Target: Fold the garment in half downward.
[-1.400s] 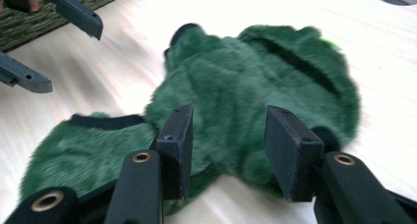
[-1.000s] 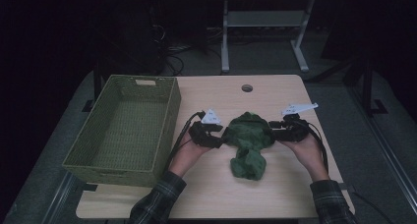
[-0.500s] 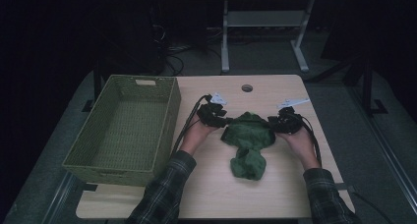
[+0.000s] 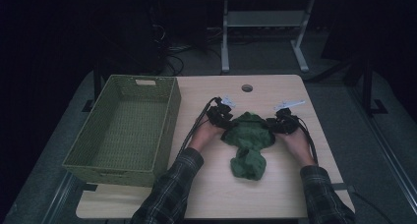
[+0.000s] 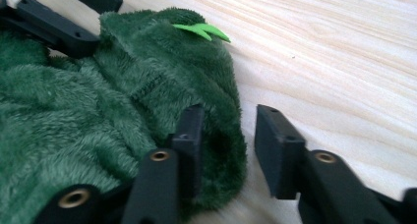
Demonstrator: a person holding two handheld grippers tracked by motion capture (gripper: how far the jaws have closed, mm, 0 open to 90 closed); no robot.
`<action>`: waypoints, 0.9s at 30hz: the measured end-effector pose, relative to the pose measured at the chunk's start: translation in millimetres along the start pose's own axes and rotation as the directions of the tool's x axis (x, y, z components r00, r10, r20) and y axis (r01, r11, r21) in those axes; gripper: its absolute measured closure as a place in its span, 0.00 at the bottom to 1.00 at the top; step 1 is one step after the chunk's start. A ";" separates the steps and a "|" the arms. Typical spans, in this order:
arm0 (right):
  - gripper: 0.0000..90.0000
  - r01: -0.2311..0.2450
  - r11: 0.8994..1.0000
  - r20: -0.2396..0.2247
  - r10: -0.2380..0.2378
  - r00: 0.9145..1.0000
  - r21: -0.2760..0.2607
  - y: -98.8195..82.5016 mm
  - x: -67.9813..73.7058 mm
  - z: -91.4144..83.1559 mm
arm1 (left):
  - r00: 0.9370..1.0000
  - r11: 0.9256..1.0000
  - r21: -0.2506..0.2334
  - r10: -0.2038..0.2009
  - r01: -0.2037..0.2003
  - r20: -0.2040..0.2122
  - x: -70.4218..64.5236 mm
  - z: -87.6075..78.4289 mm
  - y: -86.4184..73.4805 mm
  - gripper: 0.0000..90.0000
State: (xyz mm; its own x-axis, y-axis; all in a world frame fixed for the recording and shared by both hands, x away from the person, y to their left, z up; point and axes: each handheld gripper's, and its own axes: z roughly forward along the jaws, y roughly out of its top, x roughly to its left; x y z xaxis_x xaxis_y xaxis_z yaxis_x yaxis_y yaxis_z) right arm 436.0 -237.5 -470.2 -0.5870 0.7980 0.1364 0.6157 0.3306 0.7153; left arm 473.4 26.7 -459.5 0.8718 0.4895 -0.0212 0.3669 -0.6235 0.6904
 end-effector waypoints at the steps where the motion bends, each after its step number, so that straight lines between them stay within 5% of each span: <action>1: 0.75 -0.001 1.000 -0.003 0.001 1.000 0.001 -0.1 -0.1 0.7 | 1.000 1.000 0.003 0.002 -0.002 -0.001 0.7 1.0 -0.1 0.63; 6: 0.93 0.000 1.000 -0.004 0.000 1.000 0.011 -0.9 0.4 3.5 | 1.000 0.999 0.026 0.018 -0.018 -0.003 1.1 4.0 -0.2 0.79; 10: 0.97 0.002 1.000 0.002 -0.002 1.000 0.002 0.6 0.7 0.5 | 1.000 0.999 0.031 0.014 -0.014 -0.005 1.1 3.3 0.0 0.96; 18: 0.97 -0.007 0.998 0.003 0.007 1.000 -0.060 9.3 1.7 -13.8 | 1.000 0.999 -0.042 -0.002 0.001 -0.019 1.0 -11.1 12.3 0.97; 27: 0.97 -0.011 0.996 0.018 0.012 1.000 -0.093 45.4 -5.0 -31.8 | 0.997 0.990 -0.135 0.018 -0.029 -0.080 5.9 -41.6 43.5 0.97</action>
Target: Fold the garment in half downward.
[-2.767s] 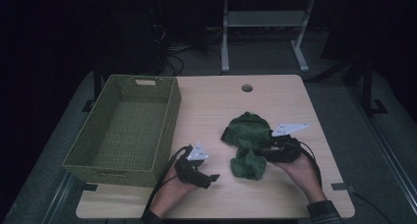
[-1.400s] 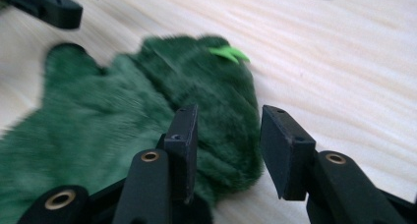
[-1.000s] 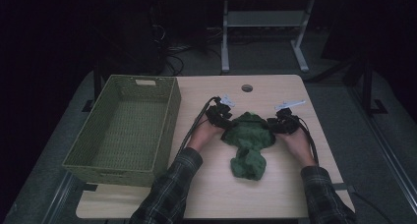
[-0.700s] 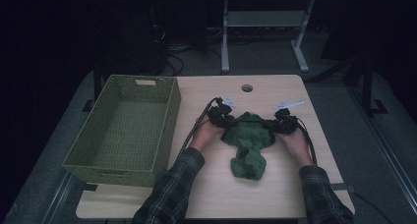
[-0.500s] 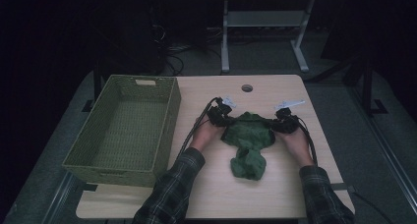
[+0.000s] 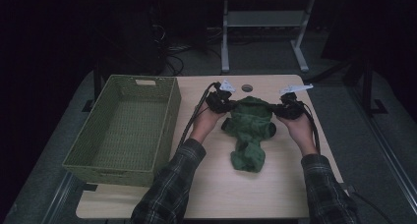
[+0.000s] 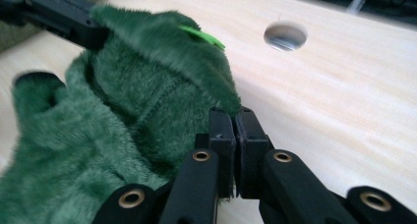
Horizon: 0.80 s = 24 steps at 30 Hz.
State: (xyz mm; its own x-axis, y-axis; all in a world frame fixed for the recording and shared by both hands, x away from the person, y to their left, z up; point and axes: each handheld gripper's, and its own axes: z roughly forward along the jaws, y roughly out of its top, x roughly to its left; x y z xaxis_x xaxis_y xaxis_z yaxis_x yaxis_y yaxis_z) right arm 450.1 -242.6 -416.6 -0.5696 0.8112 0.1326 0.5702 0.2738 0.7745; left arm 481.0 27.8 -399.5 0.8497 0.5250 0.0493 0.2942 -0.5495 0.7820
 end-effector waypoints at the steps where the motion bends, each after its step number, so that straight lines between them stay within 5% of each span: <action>1: 0.97 -0.015 1.000 -0.013 0.015 1.000 0.002 3.5 -2.0 -1.9 | 1.000 1.000 -0.008 0.002 -0.002 -0.003 0.3 -2.1 1.3 0.97; 13: 0.97 0.036 0.999 -0.052 -0.038 0.998 -0.040 -8.7 20.0 -27.3 | 0.999 0.998 -0.063 -0.009 0.011 0.034 -27.3 -31.1 -13.7 0.97; 24: 0.97 0.082 0.994 -0.096 -0.089 0.991 -0.076 -26.6 46.2 -51.6 | 0.997 0.993 -0.114 0.036 -0.028 0.063 -55.0 -55.4 -34.1 0.96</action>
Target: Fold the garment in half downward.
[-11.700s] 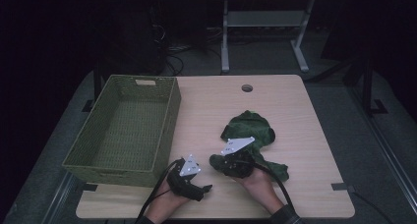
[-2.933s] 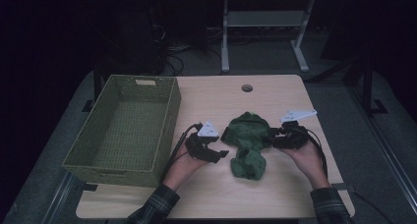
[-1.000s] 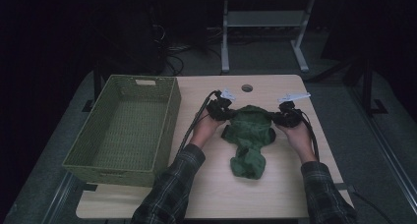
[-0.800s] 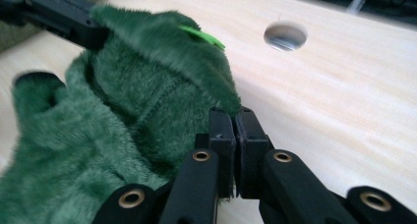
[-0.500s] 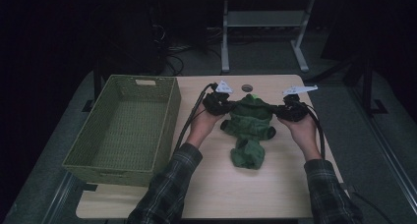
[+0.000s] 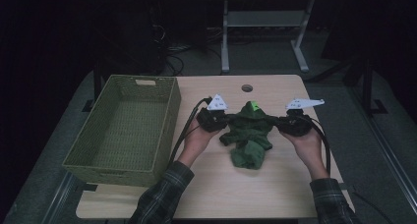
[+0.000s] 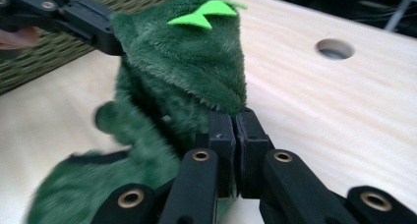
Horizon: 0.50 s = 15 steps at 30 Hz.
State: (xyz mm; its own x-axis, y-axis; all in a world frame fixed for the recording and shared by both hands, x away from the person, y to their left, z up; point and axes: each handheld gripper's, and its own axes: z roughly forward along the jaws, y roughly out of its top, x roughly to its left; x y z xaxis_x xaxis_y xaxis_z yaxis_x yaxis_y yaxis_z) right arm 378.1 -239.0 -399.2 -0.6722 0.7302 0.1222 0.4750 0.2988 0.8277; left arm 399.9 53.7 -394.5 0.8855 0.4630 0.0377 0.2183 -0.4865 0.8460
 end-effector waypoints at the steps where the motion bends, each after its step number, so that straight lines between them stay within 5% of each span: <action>1: 0.97 0.003 1.000 -0.006 -0.003 1.000 0.001 -1.8 3.0 -1.5 | 1.000 1.000 0.001 0.001 -0.001 0.004 -2.5 -1.4 -2.3 0.96; 15: 0.97 0.045 0.999 -0.064 -0.045 0.997 -0.014 -30.2 35.7 -21.0 | 0.997 0.997 -0.037 0.068 -0.067 0.026 -32.3 -19.0 -25.3 0.96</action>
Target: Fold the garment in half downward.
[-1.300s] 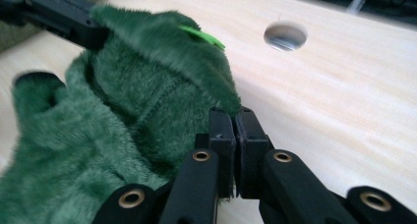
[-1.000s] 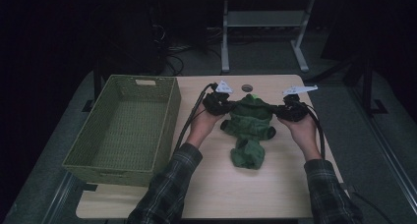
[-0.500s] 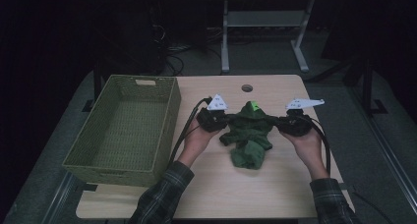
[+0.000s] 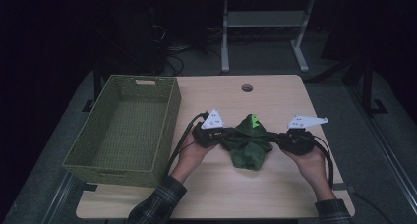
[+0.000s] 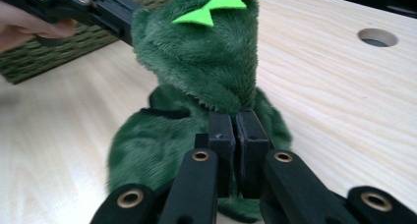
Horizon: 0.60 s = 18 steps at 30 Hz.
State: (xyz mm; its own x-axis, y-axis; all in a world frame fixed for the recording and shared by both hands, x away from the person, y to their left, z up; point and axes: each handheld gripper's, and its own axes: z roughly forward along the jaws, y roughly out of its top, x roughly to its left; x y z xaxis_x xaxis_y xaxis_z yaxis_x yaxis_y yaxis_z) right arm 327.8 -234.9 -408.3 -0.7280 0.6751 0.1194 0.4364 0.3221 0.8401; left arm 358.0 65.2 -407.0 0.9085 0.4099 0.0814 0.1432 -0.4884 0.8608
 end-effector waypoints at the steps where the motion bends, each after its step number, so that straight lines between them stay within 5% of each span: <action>1: 0.97 -0.001 1.000 -0.002 0.001 1.000 -0.005 -2.8 2.7 -0.9 | 1.000 1.000 -0.003 0.007 -0.007 0.002 -2.5 -0.4 -2.1 0.96; 10: 0.96 0.027 0.999 -0.044 -0.026 0.999 0.024 -23.1 20.2 -5.1 | 0.998 1.000 0.002 0.007 -0.007 0.057 -21.8 -6.4 -22.1 0.96; 18: 0.96 0.036 0.997 -0.082 -0.031 0.996 0.070 -37.3 33.3 -4.6 | 0.994 0.998 0.055 0.033 -0.038 0.100 -37.3 -3.2 -34.0 0.97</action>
State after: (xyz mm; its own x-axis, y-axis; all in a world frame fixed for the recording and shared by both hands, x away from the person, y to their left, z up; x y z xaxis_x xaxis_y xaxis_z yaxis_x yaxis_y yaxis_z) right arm 284.9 -227.5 -433.2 -0.7817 0.6086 0.1364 0.4459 0.3924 0.8045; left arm 318.1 69.0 -437.7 0.9474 0.3146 0.0587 0.1298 -0.5456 0.8280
